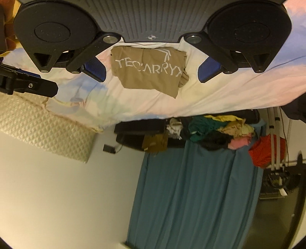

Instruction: Fold clothes

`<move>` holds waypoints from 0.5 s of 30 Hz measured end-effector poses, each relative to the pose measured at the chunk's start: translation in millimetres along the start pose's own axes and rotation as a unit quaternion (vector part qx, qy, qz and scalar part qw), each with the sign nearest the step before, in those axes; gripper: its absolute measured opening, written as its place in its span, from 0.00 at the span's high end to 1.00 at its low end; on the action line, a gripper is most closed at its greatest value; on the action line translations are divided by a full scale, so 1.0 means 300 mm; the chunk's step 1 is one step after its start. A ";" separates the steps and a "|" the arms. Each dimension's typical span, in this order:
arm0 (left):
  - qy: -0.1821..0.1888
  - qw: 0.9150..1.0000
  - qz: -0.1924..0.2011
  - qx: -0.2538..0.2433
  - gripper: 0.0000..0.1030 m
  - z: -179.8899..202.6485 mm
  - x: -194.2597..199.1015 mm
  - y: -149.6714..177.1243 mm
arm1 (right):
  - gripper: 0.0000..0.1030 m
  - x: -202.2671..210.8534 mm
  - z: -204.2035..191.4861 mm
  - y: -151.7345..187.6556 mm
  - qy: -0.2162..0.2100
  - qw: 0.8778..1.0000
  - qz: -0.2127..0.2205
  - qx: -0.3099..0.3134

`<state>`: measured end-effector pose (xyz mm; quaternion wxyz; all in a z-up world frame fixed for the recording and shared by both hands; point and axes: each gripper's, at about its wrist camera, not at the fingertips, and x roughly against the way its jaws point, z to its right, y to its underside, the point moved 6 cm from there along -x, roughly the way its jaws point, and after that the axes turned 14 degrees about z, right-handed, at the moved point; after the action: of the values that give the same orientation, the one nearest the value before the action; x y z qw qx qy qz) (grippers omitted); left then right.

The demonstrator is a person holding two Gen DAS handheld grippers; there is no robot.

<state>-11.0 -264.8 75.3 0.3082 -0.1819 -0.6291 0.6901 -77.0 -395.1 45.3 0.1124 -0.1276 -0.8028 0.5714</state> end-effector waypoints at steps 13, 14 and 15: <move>-0.036 0.998 0.044 0.010 0.00 -0.078 0.359 0.077 | 0.00 0.188 -0.114 0.188 -0.001 0.996 0.045 0.082; -0.038 0.998 0.044 0.005 0.00 -0.080 0.366 0.086 | 0.00 0.191 -0.120 0.198 0.000 0.995 0.048 0.087; -0.040 0.998 0.045 -0.003 0.00 -0.080 0.371 0.091 | 0.00 0.192 -0.123 0.209 0.000 0.995 0.048 0.089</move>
<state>-83.8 -174.5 60.3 0.2509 -0.1829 -0.6346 0.7077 -114.4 -323.4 0.0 0.0959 -0.1555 -0.7420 0.6450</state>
